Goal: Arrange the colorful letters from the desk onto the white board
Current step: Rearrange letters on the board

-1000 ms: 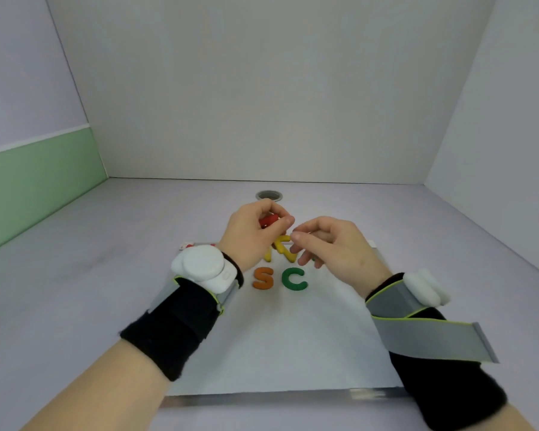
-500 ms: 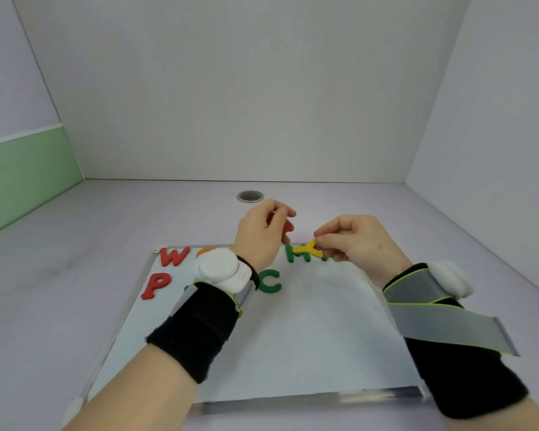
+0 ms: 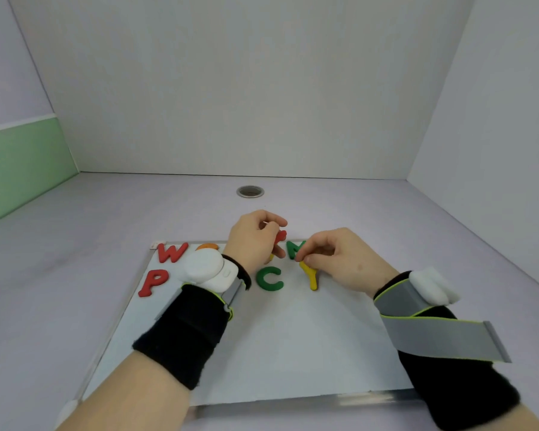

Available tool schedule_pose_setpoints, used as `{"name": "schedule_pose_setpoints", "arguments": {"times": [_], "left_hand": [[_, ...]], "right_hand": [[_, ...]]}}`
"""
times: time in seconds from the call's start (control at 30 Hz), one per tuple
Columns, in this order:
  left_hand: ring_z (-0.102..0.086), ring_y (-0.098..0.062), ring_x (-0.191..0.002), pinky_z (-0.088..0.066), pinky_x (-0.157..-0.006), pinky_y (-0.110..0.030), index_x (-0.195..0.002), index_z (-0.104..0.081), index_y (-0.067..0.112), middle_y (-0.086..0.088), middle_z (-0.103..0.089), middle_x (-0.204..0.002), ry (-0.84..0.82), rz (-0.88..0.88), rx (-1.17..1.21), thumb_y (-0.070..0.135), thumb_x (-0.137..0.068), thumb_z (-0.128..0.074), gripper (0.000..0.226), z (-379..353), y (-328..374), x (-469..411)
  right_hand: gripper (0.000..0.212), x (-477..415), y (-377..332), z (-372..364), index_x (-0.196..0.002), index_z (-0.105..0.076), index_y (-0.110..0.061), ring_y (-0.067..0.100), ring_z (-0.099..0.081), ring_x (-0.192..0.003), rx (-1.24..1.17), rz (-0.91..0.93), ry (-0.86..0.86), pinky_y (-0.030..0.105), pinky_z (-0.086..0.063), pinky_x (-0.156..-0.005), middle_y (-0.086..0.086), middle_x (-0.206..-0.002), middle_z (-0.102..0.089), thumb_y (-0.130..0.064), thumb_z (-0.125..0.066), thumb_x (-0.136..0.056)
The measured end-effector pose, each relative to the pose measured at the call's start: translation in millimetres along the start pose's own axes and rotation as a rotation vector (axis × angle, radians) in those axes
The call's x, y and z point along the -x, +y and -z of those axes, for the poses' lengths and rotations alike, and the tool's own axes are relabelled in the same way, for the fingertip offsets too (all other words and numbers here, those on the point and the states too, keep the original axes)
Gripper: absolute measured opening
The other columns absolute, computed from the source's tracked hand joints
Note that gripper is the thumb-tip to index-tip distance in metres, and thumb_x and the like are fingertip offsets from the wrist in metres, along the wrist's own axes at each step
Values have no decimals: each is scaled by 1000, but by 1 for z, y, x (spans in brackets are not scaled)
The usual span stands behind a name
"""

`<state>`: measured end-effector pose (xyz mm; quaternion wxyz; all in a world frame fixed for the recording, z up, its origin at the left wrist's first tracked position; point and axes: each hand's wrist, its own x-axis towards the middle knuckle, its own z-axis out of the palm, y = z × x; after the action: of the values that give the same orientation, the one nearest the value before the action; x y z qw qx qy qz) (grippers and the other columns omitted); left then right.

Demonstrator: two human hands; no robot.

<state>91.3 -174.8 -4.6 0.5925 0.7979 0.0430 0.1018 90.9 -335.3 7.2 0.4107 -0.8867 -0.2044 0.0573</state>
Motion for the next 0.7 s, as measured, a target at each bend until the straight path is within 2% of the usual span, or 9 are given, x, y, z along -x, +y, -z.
{"name": "schedule_pose_setpoints", "arguments": {"times": [0.1,0.23,0.33,0.43,0.5,0.57,0.63,0.7], "left_hand": [[-59,-4,-42,-41,-41,-18,-91,-63,21,1,-66,-77,-10,-11,-18,8,-91,-38,28,-1,-1,1],[-63,-10,-51,-41,-41,-17,-96,-60,20,0,-68,-81,-22,-33,-24,8,-92,-40,24,0,-1,2],[-68,-16,-61,-40,-41,-12,-102,-56,19,2,-70,-86,-50,-56,-14,13,-95,-44,15,1,-2,3],[-71,-19,-73,-43,-47,-14,-99,-57,21,-2,-74,-91,-94,-80,5,17,-96,-48,10,2,-2,2],[-69,-8,-69,-45,-51,-14,-93,-59,22,-3,-74,-92,-117,-92,44,17,-95,-51,11,2,-1,1],[-63,3,-59,-45,-50,-9,-93,-61,17,-3,-74,-93,-133,-104,106,14,-95,-52,9,2,2,2],[-57,-1,-55,-43,-49,-11,-96,-62,14,3,-75,-90,-139,-105,127,14,-94,-53,9,1,3,3],[-50,-13,-58,-41,-49,-20,-94,-63,17,12,-76,-78,-146,-108,128,16,-94,-54,9,0,2,4]], "right_hand": [[23,-1,1,-1,-76,-70,-28,22,-65,-87,54,11,21,30,-50,-85,-5,-81,-70,-9,-59,-82],[18,3,2,10,-89,-71,-22,12,-63,-79,19,-9,24,19,-49,-74,-2,-90,-71,-10,-65,-77],[21,5,5,14,-90,-69,-23,13,-61,-76,40,-38,13,22,-49,-75,1,-90,-69,-11,-72,-72],[17,4,6,12,-87,-67,-23,16,-63,-77,-17,-46,117,23,-48,-70,0,-83,-69,-11,-68,-74],[16,3,6,11,-92,-66,-19,14,-62,-74,-77,-42,163,21,-45,-64,2,-82,-70,-17,-70,-76],[21,4,4,10,-97,-64,-16,13,-65,-72,-148,-35,181,23,-48,-63,3,-80,-73,-23,-70,-78],[18,4,2,9,-97,-63,-14,15,-67,-70,-213,-30,202,25,-52,-63,5,-77,-73,-22,-67,-81],[14,4,1,8,-97,-64,-10,15,-67,-67,-257,-27,217,25,-54,-63,5,-75,-73,-17,-64,-84]]}}
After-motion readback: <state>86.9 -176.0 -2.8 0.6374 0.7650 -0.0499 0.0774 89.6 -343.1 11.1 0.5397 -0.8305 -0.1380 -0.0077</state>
